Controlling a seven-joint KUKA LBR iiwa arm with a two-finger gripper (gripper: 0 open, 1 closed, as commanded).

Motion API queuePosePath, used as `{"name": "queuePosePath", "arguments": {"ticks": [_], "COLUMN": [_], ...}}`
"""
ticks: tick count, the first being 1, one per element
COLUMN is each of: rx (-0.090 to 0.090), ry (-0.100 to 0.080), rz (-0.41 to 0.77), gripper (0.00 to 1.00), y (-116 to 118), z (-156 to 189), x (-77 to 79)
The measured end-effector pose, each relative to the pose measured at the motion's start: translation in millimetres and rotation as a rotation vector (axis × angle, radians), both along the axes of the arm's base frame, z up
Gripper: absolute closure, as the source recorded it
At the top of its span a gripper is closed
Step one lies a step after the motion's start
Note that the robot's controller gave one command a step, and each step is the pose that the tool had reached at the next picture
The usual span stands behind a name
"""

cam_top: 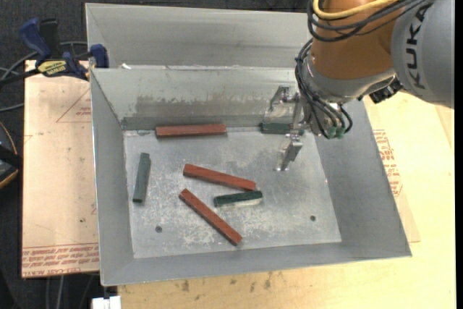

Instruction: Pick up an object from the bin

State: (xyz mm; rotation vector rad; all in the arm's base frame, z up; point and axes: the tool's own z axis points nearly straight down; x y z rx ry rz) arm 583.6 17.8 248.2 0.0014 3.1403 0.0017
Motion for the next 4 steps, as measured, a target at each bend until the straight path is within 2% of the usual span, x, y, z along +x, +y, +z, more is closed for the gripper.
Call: {"name": "queuePosePath", "arguments": {"ticks": [1,2,3,4], "rx": [0.0,0.0,0.0,0.0], "ry": [0.0,-0.008,-0.004,0.006], "rz": [0.0,0.002,0.048,-0.066], "gripper": [0.0,0.0,0.0,0.0], "y": [0,8,33,44], "z": [0,-40,-108,-137], "x": [0.0,-11.7,-3.0,-16.7]}}
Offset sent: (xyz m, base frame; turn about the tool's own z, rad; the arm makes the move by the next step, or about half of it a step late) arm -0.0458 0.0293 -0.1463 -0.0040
